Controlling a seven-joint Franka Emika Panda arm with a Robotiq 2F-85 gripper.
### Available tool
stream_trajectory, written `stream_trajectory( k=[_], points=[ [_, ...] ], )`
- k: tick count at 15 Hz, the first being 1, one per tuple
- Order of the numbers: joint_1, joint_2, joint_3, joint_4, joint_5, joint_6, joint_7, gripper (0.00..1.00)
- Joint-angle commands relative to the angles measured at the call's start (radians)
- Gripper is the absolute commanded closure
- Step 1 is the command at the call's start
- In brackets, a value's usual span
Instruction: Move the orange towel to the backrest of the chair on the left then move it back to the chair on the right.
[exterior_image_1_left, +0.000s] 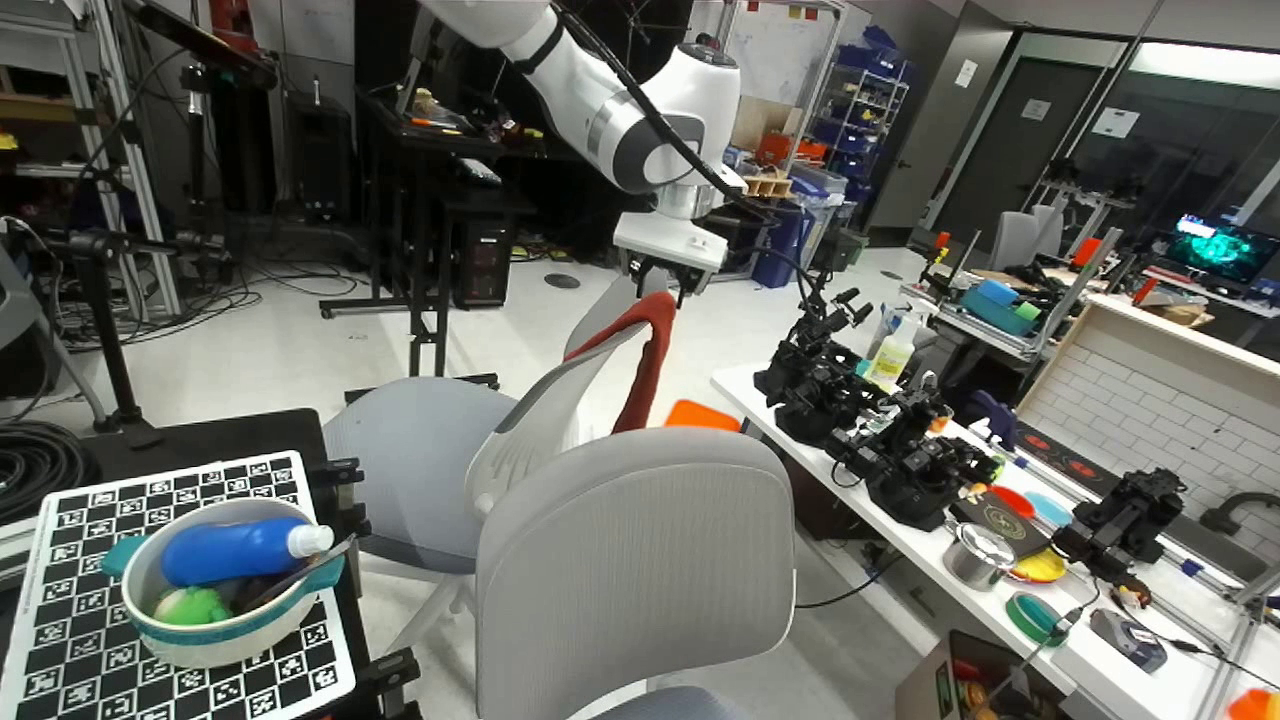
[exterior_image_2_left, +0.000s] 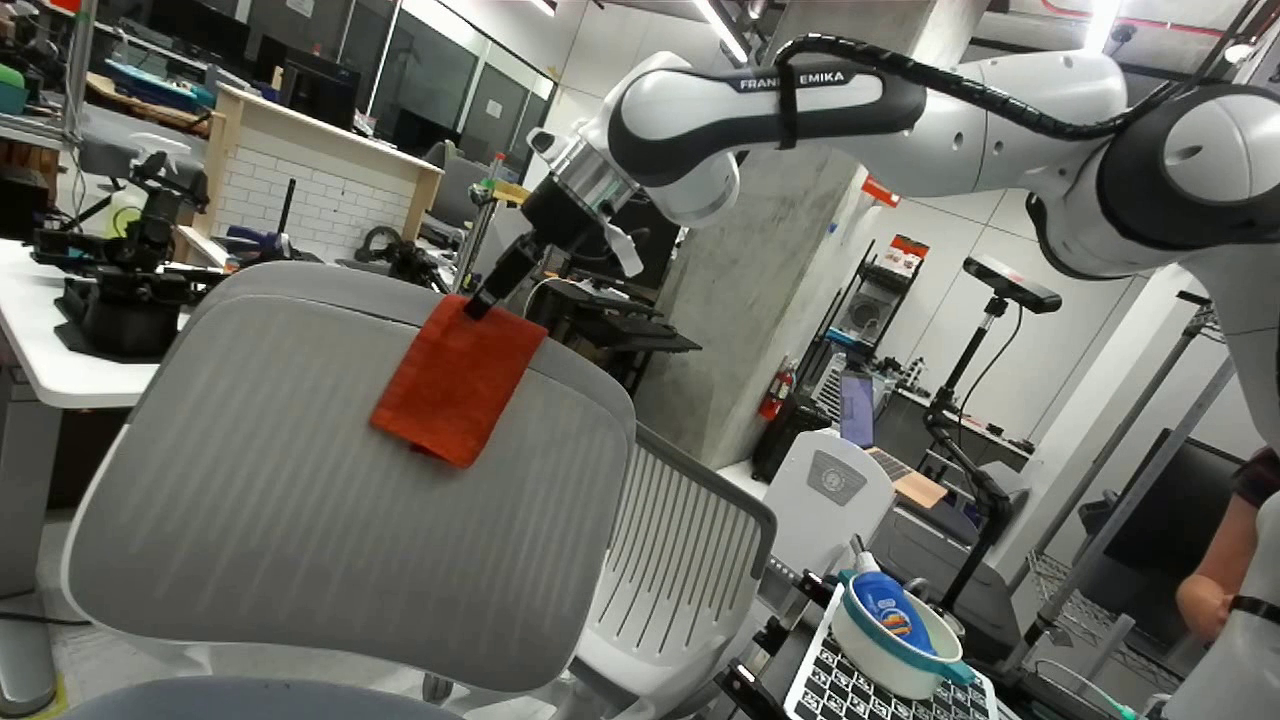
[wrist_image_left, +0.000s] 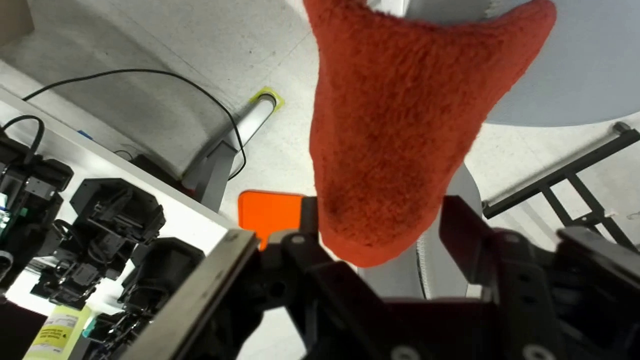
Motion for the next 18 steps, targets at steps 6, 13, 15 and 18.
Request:
stream_trajectory(
  k=[6, 13, 15, 18],
  points=[
    [0.012, 0.063, 0.004, 0.119, -0.028, -0.053, 0.043, 0.99],
    [0.034, -0.031, 0.009, 0.069, -0.045, -0.051, 0.065, 0.97],
    [0.041, -0.057, 0.008, 0.052, -0.062, -0.049, 0.072, 0.97],
    [0.040, -0.143, 0.002, 0.029, -0.085, -0.045, 0.095, 0.97]
  ],
)
